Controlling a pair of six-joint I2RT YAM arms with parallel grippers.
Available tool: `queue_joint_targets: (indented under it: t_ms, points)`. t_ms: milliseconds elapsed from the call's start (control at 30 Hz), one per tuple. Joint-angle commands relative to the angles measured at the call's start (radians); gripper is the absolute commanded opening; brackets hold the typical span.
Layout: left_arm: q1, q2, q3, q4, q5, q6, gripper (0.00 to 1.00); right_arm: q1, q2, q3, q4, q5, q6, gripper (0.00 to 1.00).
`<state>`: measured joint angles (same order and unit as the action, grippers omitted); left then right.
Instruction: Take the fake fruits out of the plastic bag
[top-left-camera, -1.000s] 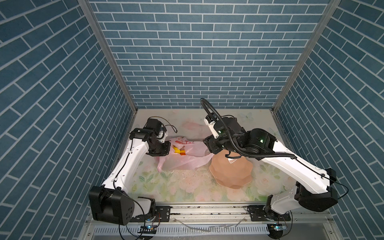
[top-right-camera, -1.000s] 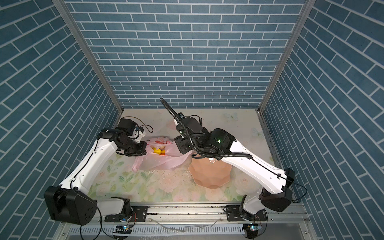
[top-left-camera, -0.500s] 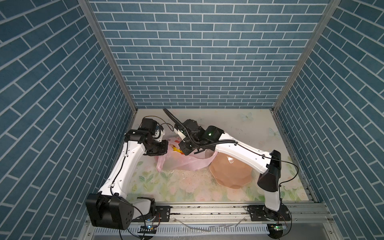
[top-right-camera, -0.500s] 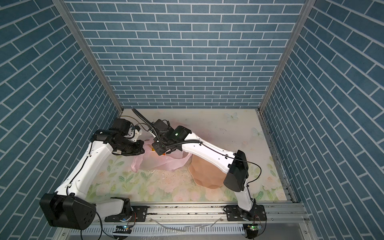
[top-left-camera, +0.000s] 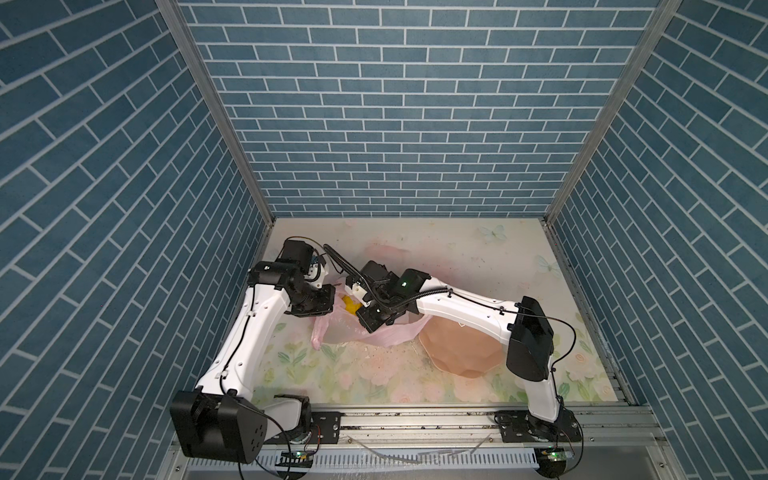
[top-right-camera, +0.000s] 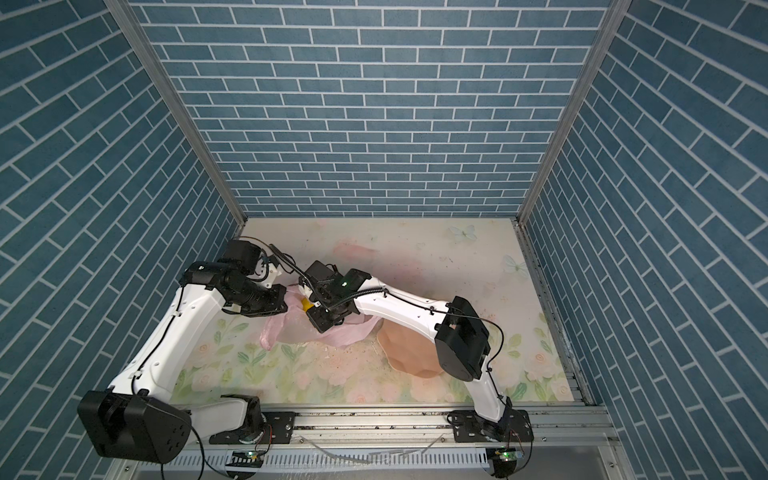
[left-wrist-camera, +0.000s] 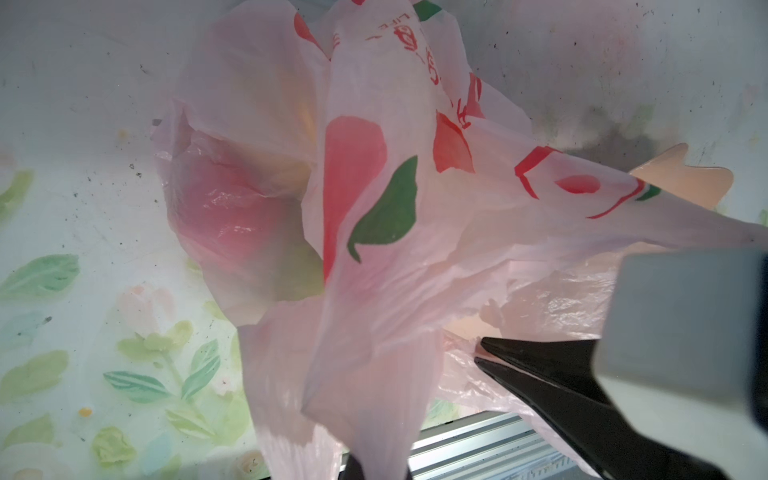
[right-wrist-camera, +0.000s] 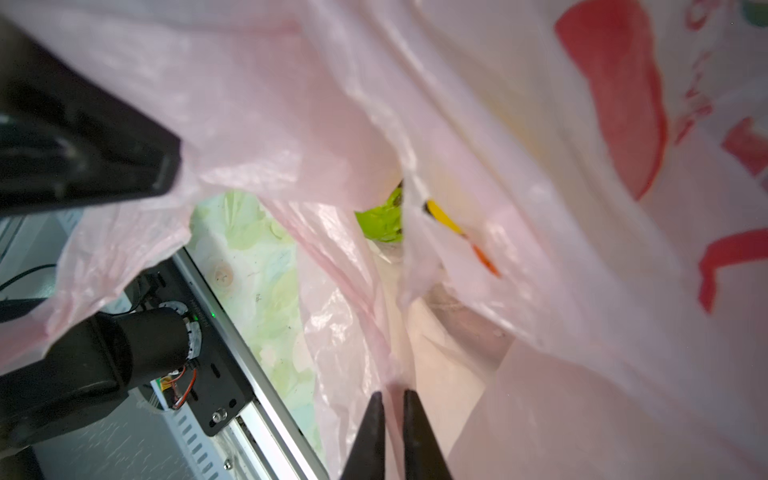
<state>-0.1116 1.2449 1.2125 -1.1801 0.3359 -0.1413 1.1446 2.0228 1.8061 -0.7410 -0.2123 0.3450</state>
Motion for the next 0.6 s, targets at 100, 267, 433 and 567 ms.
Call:
queue_joint_targets:
  t_ms: [100, 267, 433, 567]
  points:
    - [0.007, -0.040, -0.031, -0.061, -0.070, -0.011, 0.10, 0.015, -0.045, -0.121, 0.082, -0.195, 0.037, 0.11]
    - [0.010, -0.039, -0.039, -0.043, -0.186, -0.050, 0.12, 0.024, -0.055, -0.186, 0.100, -0.292, 0.033, 0.11]
    - [0.015, -0.029, -0.066, 0.001, -0.199, -0.080, 0.11, 0.024, -0.049, -0.207, 0.068, -0.307, 0.001, 0.11]
    - [0.015, -0.021, -0.086, 0.008, -0.194, -0.077, 0.08, 0.018, -0.051, -0.172, 0.037, -0.243, -0.024, 0.14]
